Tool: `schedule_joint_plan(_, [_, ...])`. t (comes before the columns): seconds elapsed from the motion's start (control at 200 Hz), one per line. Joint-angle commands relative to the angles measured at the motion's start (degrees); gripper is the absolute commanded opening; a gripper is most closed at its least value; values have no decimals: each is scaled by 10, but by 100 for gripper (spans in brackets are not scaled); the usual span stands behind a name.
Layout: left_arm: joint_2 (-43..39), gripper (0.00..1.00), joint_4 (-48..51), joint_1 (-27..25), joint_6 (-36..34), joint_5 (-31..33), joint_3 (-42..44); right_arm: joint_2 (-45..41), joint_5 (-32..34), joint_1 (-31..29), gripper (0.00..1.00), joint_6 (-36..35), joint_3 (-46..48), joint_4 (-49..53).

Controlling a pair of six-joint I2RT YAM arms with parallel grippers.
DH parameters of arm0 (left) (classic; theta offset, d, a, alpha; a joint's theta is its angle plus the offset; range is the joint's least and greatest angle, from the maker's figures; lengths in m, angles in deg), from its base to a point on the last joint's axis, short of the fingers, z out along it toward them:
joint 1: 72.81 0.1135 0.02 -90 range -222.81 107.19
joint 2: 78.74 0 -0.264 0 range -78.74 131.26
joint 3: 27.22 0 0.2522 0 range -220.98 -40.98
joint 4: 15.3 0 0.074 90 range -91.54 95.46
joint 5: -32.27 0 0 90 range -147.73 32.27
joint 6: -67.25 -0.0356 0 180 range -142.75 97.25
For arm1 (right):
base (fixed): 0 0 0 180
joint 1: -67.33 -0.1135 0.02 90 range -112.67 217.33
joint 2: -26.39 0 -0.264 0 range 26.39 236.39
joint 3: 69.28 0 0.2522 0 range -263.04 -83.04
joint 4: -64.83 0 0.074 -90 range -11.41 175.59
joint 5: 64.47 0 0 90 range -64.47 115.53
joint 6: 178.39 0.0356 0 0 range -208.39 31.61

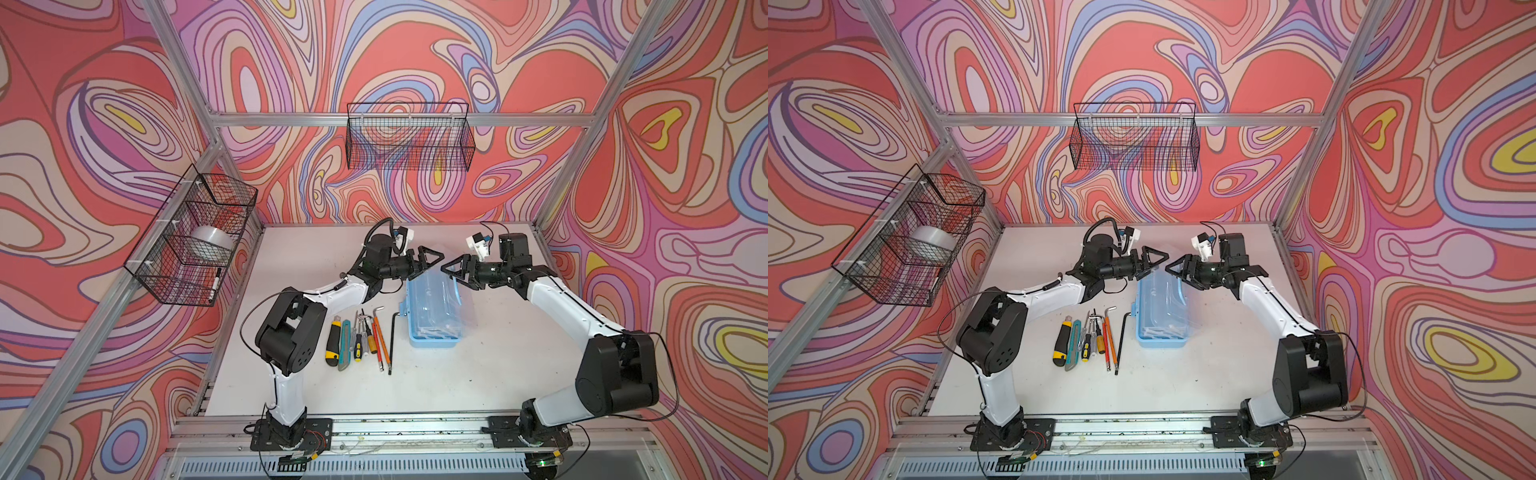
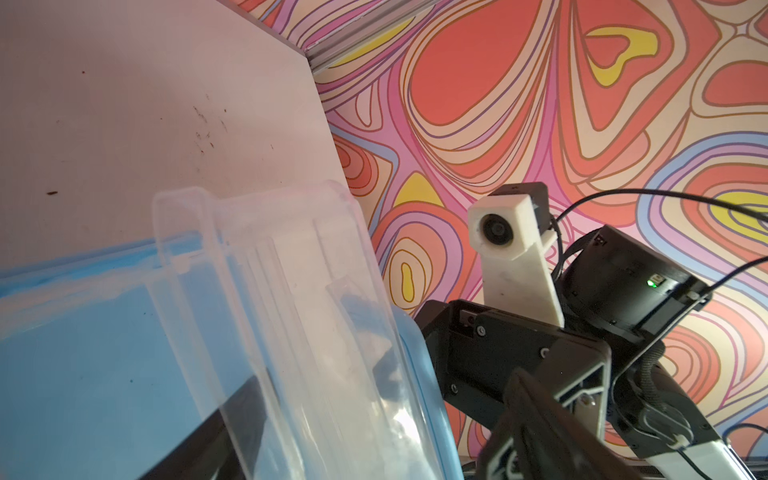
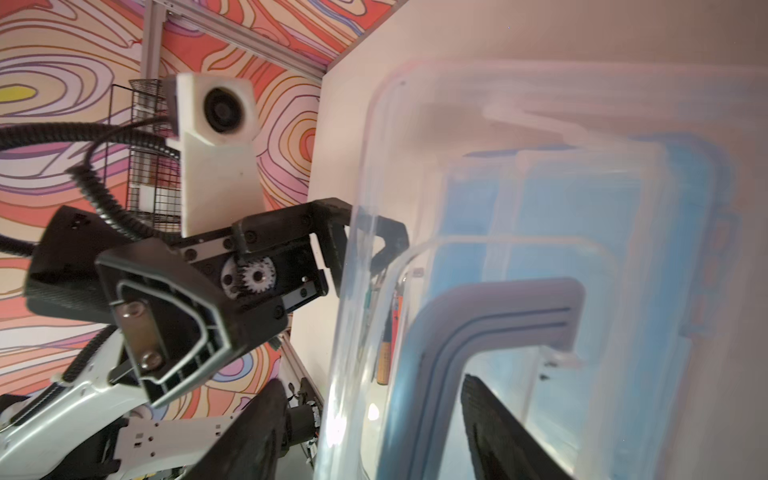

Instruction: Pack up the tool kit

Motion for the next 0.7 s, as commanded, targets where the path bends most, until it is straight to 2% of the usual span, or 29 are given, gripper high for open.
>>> schedule_joint_plan(0.0, [13, 89, 0, -14, -15, -8, -37, -39, 124, 2, 72, -32, -16, 90])
schedule_joint_plan(0.32, [48, 89, 43, -42, -25, -3, -110, -149, 419, 5, 75, -65, -80, 241])
schedule_joint_plan(0.436, [72, 89, 58, -56, -24, -2, -161, -171, 449, 4, 76, -77, -85, 253])
schedule_joint_plan(0.696, [127, 89, 96, -87, -30, 3, -248, -193, 456, 6, 76, -80, -50, 249])
